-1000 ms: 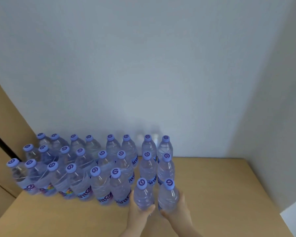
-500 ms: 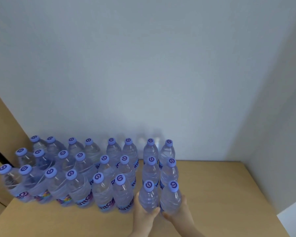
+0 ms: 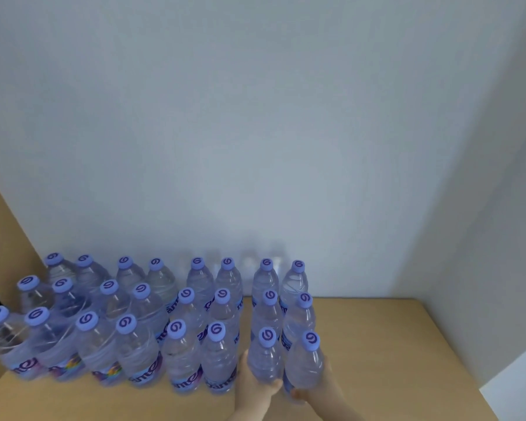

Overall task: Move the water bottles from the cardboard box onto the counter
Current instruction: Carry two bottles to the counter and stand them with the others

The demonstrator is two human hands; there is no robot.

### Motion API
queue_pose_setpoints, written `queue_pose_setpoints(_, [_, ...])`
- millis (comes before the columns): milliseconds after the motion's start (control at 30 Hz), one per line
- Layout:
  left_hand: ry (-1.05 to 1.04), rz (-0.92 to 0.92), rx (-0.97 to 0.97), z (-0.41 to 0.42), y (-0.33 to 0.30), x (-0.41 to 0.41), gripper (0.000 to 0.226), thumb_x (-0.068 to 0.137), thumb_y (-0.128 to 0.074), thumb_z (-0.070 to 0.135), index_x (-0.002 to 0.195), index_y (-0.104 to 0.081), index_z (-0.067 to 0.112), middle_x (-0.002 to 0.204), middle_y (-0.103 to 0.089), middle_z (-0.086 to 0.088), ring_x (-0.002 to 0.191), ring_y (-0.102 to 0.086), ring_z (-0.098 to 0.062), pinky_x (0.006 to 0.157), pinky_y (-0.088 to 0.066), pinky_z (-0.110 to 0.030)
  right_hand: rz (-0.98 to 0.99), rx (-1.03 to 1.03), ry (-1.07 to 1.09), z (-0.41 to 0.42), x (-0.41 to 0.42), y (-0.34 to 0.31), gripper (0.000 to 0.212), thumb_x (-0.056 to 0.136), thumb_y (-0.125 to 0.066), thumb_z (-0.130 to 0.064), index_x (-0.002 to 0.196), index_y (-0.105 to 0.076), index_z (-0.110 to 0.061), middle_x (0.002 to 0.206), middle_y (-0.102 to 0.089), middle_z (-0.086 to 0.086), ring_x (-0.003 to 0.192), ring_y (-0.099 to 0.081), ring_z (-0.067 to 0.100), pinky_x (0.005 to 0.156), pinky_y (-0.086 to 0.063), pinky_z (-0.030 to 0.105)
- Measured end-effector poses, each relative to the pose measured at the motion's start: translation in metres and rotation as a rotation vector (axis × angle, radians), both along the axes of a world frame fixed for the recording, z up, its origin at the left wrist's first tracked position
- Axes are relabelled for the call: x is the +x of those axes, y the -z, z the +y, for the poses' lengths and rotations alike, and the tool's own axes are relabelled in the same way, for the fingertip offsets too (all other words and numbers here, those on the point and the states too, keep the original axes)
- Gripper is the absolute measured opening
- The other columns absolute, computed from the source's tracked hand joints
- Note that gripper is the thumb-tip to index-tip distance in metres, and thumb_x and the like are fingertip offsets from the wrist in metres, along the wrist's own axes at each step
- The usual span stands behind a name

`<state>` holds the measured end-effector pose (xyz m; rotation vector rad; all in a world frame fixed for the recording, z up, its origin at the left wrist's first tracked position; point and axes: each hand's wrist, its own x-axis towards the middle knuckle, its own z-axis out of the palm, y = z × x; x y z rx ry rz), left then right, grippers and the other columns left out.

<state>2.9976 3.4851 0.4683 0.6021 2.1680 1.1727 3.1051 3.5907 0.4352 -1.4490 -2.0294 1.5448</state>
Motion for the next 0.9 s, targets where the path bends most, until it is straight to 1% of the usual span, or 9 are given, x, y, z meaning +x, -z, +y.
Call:
queue_pose_setpoints(100, [-0.021,-0.013,0.047,0.001,-0.01,0.0,0.043,0.065,-0.075,0.004,0.097,-0.052,0.02,0.088,-0.066,-0.004,0.086,-0.066,-0.029,0.076,-0.056,-0.04,-0.003,0.018,-0.004,-0.002,-0.006,-0.012,0.05,0.062,-0.076,-0.005,0.106,-0.05,-0.003,0.094,-0.06,0.009,0.081,-0.054,0.016,0.073,-0.046,0.029])
queue_pose_setpoints(200, [-0.079,-0.094,0.1,0.001,-0.005,0.002,0.057,0.063,-0.076,0.003,0.11,-0.049,0.019,0.1,-0.066,-0.006,0.093,-0.065,-0.029,0.082,-0.055,-0.04,0.009,-0.024,0.034,-0.007,-0.006,-0.018,0.051,0.059,-0.073,-0.015,0.104,-0.049,-0.009,0.091,-0.062,0.009,0.075,-0.055,0.019,0.07,-0.048,0.032])
queue_pose_setpoints(367, [-0.081,-0.088,0.106,0.004,-0.009,0.003,0.034,0.064,-0.068,-0.003,0.073,-0.052,0.025,0.062,-0.06,0.004,0.062,-0.057,-0.018,0.06,-0.051,-0.034,0.037,-0.076,0.082,-0.011,-0.01,-0.012,0.045,0.051,-0.07,-0.02,0.089,-0.049,-0.011,0.083,-0.059,0.011,0.065,-0.051,0.017,0.06,-0.045,0.028])
queue_pose_setpoints(467, [-0.115,-0.112,0.083,0.007,-0.005,0.004,0.03,0.065,-0.071,-0.001,0.076,-0.056,0.022,0.068,-0.063,0.002,0.072,-0.061,-0.023,0.072,-0.055,-0.041,0.03,-0.086,0.089,-0.009,-0.005,-0.004,0.052,0.057,-0.076,-0.013,0.098,-0.042,-0.01,0.095,-0.054,0.011,0.075,-0.048,0.02,0.067,-0.044,0.031])
queue_pose_setpoints(567, [-0.194,-0.171,0.041,0.003,0.009,0.009,0.052,0.072,-0.077,0.007,0.119,-0.054,0.006,0.111,-0.066,-0.011,0.107,-0.062,-0.031,0.093,-0.05,-0.038,-0.033,-0.072,0.058,-0.012,0.009,0.005,0.056,0.071,-0.076,-0.013,0.112,-0.038,-0.008,0.104,-0.053,0.01,0.092,-0.057,0.024,0.074,-0.047,0.031])
queue_pose_setpoints(633, [-0.257,-0.17,0.015,-0.009,0.018,0.017,0.064,0.081,-0.074,0.012,0.135,-0.042,0.001,0.128,-0.059,-0.011,0.121,-0.055,-0.029,0.097,-0.044,-0.033,-0.16,-0.055,0.002,-0.015,0.02,0.008,0.04,0.082,-0.065,-0.021,0.11,-0.037,-0.013,0.094,-0.054,0.004,0.087,-0.057,0.022,0.069,-0.043,0.026])
queue_pose_setpoints(733, [-0.311,-0.151,0.005,-0.034,0.031,0.031,0.044,0.09,-0.058,0.002,0.133,-0.046,-0.002,0.126,-0.061,-0.018,0.116,-0.057,-0.031,0.097,-0.042,-0.033,-0.299,-0.062,-0.089,-0.025,0.029,0.011,0.017,0.088,-0.053,-0.027,0.097,-0.044,-0.017,0.099,-0.064,0.006,0.084,-0.058,0.021,0.075,-0.048,0.026])
queue_pose_setpoints(800, [-0.367,-0.157,-0.031,-0.056,0.039,0.035,0.035,0.087,-0.056,-0.01,0.122,-0.053,-0.008,0.115,-0.064,-0.025,0.107,-0.061,-0.036,0.088,-0.044,-0.029,-0.322,-0.057,-0.176,-0.037,0.03,0.013,0.01,0.087,-0.053,-0.027,0.088,-0.046,-0.02,0.107,-0.068,0.009,0.085,-0.057,0.019,0.084,-0.049,0.028])
queue_pose_setpoints(900, [-0.406,-0.13,-0.082,-0.097,0.04,0.037,0.026,0.087,-0.054,-0.009,0.112,-0.062,-0.006,0.105,-0.068,-0.023,0.1,-0.066,-0.03,0.077,-0.041,-0.025,-0.298,-0.024,-0.312,-0.062,0.021,0.012,0.012,0.087,-0.053,-0.022,0.077,-0.046,-0.022,0.107,-0.069,0.014,0.082,-0.056,0.02,0.076,-0.049,0.029])
